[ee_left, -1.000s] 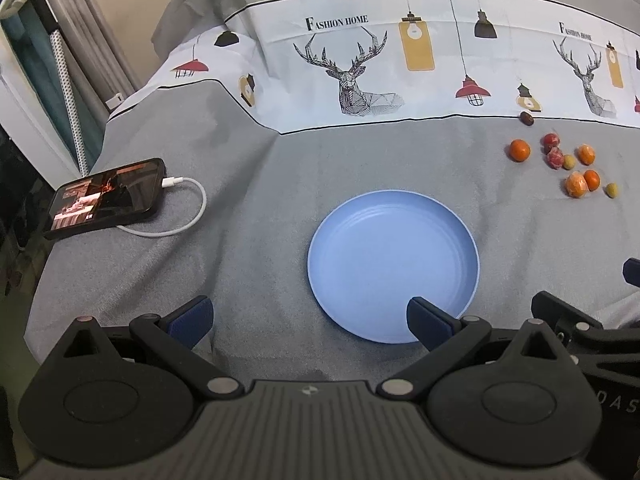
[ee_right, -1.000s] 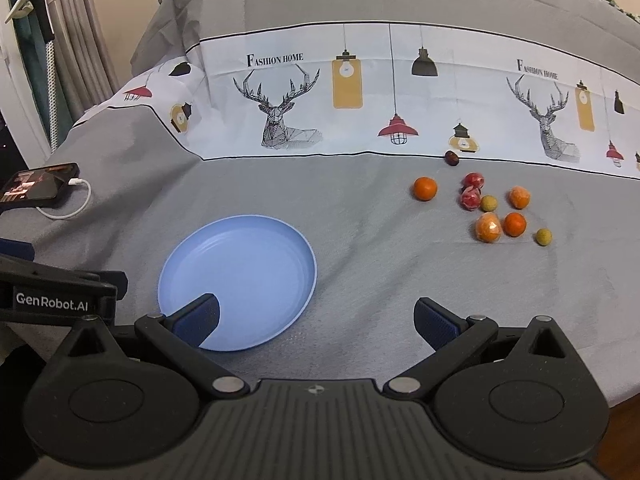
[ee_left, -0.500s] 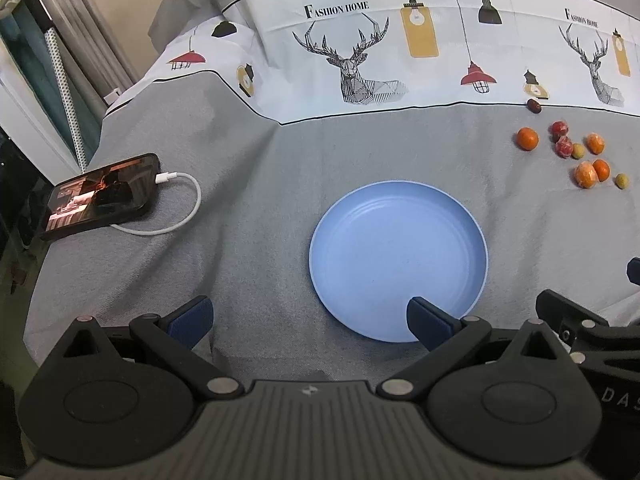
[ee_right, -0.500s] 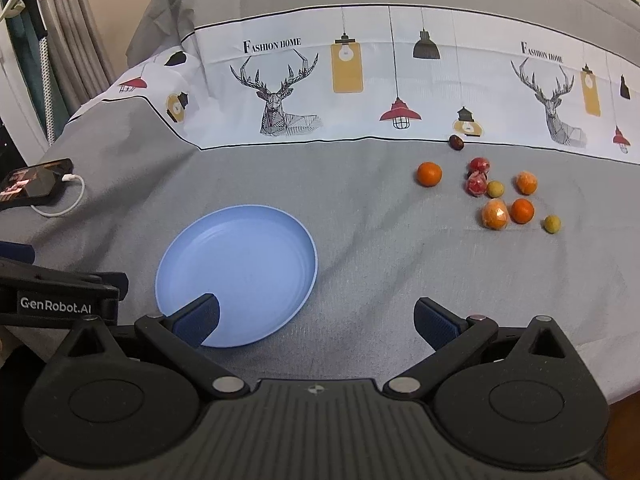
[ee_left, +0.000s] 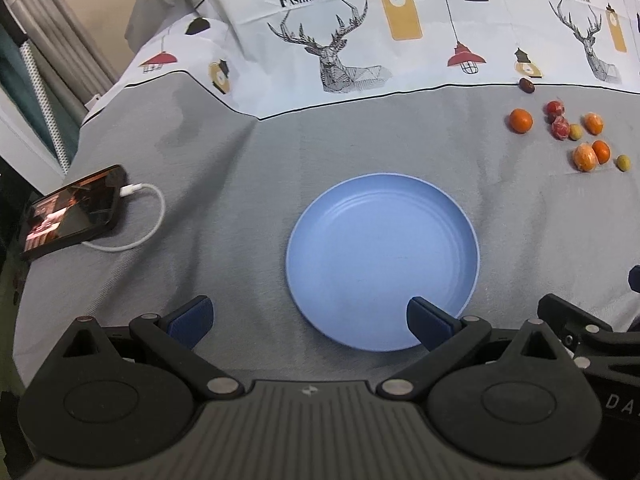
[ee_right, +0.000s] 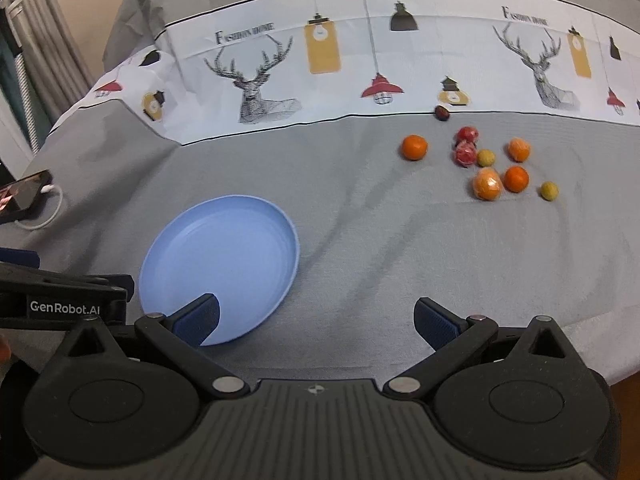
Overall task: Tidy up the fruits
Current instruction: 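Grasp a bare orange with the left gripper while the right gripper grasps a wrapped orange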
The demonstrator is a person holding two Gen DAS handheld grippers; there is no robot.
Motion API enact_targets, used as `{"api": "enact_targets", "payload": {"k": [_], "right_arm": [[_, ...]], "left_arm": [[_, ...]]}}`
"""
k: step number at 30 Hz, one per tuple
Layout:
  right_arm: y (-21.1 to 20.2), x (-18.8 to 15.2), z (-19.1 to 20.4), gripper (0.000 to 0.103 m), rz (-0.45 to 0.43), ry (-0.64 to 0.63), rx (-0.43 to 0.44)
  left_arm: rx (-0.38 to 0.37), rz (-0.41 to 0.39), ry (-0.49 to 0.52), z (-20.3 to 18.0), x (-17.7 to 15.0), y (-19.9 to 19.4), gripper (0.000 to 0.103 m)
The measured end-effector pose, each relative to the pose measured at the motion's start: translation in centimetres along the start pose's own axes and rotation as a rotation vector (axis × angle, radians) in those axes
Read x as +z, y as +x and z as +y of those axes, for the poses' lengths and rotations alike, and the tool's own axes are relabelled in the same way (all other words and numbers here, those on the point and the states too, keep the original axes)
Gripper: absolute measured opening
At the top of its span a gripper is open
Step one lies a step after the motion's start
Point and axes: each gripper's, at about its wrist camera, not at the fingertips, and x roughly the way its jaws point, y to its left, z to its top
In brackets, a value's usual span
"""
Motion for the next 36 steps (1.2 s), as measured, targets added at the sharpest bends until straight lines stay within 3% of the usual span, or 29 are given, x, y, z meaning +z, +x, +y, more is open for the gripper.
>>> {"api": "enact_targets", "payload": {"k": [5, 11, 13, 16, 20, 25, 27, 31, 36], "right_arm": [[0.5, 0.7, -2.2, 0.103, -0.036, 0.054, -0.030], [1.8, 1.4, -6.5, 0.103, -0.117, 0.125, -0.183], [2.8, 1.6, -8.7, 0.103, -0.133, 0.156, -0.242], [4.3, 1.7, -12.1, 0.103, -0.134, 0.222, -0.336], [6.7, 1.8, -15.9, 0.103, -0.117, 0.295, -0.414], [10.1, 2.9, -18.6, 0.102, -0.110, 0.390, -0.439], [11.8, 3.5, -18.6, 0.102, -0.106, 0.388, -0.411], [15.5, 5.6, -18.0, 0.102, -0.103, 0.336, -0.347], [20.0, 7.2, -16.9, 0.102, -0.078, 0.200, -0.422]], "left_arm": [[-0.016, 0.009, 0.013, -1.9, 0.9, 1.1, 0.103], [-0.021, -0.025, 0.088, -5.7, 2.4, 3.1, 0.103], [-0.059, -0.023, 0.105, -7.3, 3.3, 4.2, 0.103], [-0.114, -0.026, 0.127, -9.9, 4.8, 5.6, 0.103], [-0.132, -0.057, 0.169, -13.5, 7.2, 7.9, 0.103], [-0.193, -0.061, 0.165, -17.2, 11.3, 11.9, 0.103], [-0.195, -0.070, 0.165, -18.5, 13.0, 13.2, 0.103], [-0.251, -0.109, 0.189, -21.0, 16.6, 16.0, 0.103], [-0.311, -0.134, 0.286, -24.4, 19.8, 19.7, 0.103]]}}
